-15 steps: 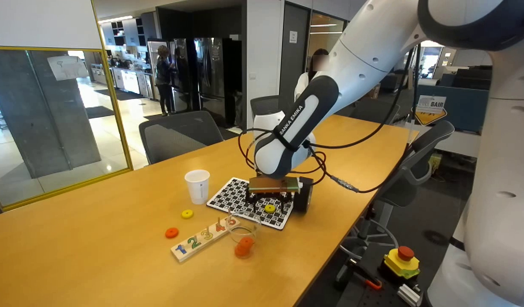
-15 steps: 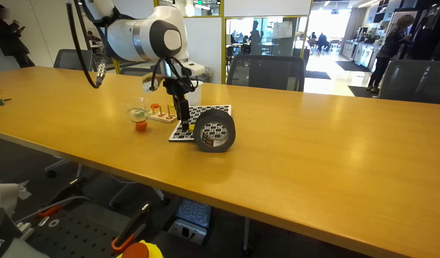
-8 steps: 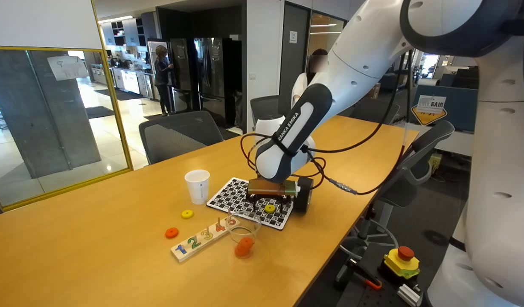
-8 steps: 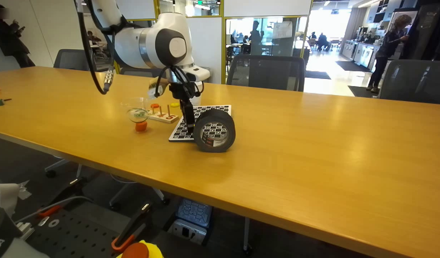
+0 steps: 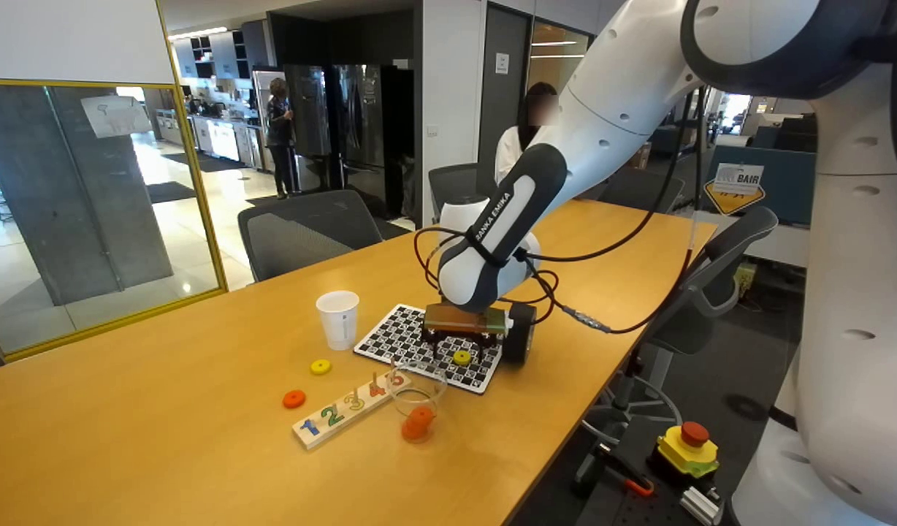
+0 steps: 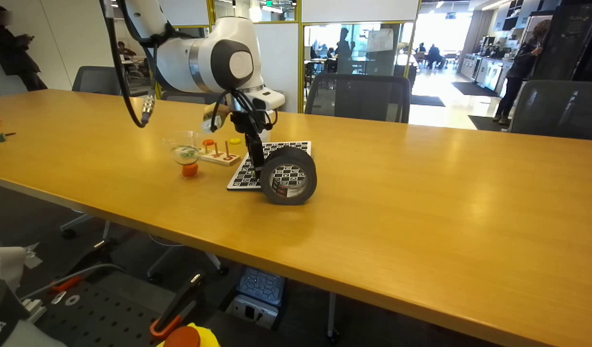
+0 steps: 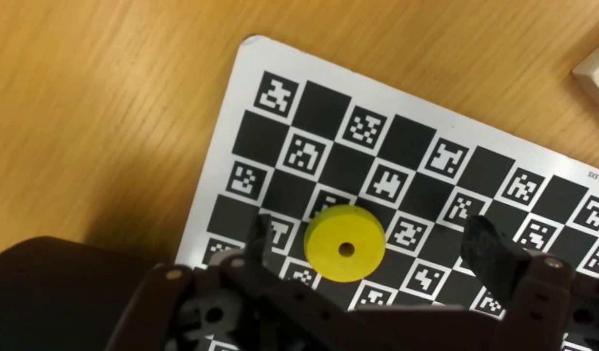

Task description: Put the orange circle into the transparent cup and put the yellow circle into the white cup.

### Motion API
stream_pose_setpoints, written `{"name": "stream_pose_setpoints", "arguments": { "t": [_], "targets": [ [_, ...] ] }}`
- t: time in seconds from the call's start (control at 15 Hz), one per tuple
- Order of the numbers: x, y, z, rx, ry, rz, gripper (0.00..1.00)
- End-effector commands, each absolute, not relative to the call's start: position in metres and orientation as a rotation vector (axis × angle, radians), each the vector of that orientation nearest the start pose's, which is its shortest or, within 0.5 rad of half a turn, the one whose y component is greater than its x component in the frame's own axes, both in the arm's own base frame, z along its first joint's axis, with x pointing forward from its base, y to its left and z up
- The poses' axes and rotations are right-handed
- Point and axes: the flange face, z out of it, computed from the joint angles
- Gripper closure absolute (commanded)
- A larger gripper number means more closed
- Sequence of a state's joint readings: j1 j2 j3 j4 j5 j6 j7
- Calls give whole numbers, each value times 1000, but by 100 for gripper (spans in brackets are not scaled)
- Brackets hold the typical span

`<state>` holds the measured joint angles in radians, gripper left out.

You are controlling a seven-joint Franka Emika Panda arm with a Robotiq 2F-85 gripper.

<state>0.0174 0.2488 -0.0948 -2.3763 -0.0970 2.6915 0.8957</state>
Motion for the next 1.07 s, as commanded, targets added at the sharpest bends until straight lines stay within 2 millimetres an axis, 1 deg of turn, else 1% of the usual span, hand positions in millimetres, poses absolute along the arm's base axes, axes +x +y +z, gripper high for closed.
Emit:
{"name": "stream_pose_setpoints", "arguments": {
  "t": [0.0, 0.27, 0.47, 0.53, 0.67, 0.8, 1.0],
  "targets": [
    [519, -35, 228, -2830, 1386, -164, 26],
    [518, -36, 229, -2798, 1411, -139, 58],
    [518, -38, 230, -2783, 1427, -136, 79],
    [520, -38, 232, -2778, 1426, -137, 81],
    [525, -37, 236, -2779, 1411, -140, 81],
    [536, -34, 248, -2797, 1373, -176, 81],
    [562, -25, 280, -2814, 1295, -270, 81]
  ]
}}
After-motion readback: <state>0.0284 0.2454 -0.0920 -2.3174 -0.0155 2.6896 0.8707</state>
